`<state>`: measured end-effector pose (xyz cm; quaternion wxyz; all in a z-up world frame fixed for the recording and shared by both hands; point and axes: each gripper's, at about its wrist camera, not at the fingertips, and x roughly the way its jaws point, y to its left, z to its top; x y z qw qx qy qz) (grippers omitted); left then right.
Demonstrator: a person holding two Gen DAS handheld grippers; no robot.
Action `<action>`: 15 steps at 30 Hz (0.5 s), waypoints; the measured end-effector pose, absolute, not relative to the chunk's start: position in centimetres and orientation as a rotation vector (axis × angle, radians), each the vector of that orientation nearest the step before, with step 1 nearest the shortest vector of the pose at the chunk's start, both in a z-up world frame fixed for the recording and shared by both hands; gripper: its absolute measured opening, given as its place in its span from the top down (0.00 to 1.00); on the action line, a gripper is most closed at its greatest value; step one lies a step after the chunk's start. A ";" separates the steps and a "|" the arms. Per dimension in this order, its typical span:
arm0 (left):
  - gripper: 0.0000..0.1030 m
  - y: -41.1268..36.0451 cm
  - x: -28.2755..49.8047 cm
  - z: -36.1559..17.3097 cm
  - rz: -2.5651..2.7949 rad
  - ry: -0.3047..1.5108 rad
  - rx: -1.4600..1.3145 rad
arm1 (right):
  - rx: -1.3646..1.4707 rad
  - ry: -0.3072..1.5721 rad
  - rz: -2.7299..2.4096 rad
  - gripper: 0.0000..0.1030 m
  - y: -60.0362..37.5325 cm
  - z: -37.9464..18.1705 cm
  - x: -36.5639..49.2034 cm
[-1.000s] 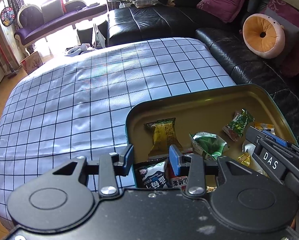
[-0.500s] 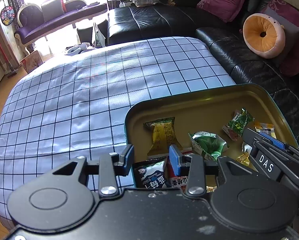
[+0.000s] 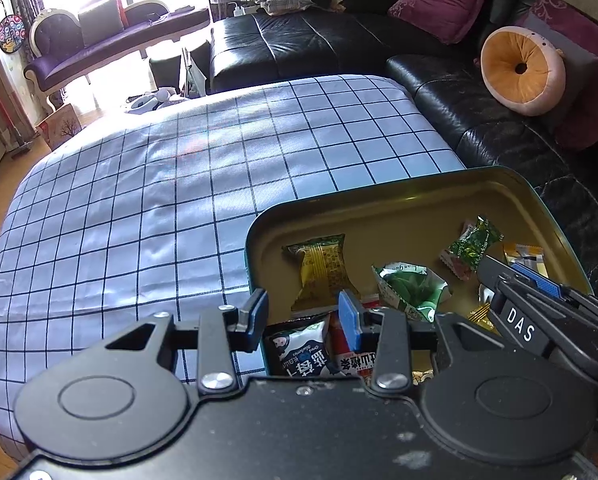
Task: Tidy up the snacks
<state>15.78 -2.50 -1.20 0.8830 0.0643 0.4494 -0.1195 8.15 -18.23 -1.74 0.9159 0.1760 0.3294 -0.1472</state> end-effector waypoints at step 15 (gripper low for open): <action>0.61 -2.5 15.6 -1.0 -0.260 0.933 0.137 | 0.363 0.680 -0.303 0.67 -18.1 -1.9 8.2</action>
